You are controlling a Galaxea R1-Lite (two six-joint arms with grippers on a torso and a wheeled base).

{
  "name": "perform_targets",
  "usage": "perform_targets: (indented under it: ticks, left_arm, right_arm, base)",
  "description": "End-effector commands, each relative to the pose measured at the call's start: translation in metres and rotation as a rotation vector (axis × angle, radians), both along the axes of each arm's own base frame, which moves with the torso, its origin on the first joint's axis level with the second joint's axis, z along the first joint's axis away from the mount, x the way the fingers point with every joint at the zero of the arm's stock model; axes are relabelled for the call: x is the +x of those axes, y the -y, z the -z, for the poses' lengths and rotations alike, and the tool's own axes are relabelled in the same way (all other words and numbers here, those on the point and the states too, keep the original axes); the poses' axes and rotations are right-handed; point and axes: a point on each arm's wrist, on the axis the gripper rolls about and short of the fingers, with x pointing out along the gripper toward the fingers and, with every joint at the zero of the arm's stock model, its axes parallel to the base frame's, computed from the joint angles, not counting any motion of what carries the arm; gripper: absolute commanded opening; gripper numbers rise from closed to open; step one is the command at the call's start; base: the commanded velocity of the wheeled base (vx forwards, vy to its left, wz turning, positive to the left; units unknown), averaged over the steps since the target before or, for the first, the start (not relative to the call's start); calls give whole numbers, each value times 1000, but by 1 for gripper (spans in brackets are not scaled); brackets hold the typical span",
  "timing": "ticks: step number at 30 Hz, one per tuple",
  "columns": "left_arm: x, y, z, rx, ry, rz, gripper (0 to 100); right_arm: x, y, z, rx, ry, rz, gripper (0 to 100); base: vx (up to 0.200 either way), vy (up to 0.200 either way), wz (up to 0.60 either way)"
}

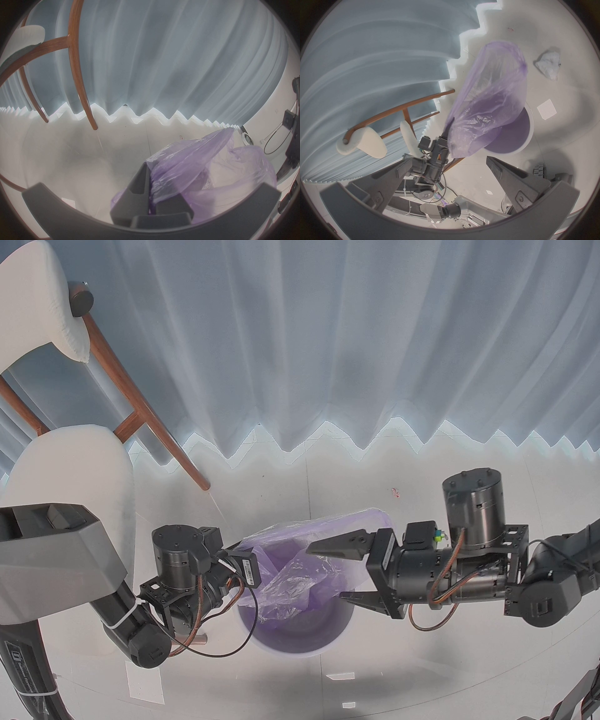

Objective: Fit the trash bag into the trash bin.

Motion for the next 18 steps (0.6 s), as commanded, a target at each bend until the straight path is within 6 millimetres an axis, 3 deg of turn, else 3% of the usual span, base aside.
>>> perform_targets:
  ticks: [1,6,18]
  left_arm:
    - [0,-1,0,2,3,-2,0]
    - [0,-1,0,2,3,-2,0]
    - [0,-1,0,1,4,-2,0]
  right_arm:
    - [13,-20,30,-33,-82,-20,100]
    - [29,-32,45,-41,-108,-15,100]
    - [63,-37,50,22,-147,64,100]
  base:
    - [0,0,0]
    - [0,0,0]
    - [0,0,0]
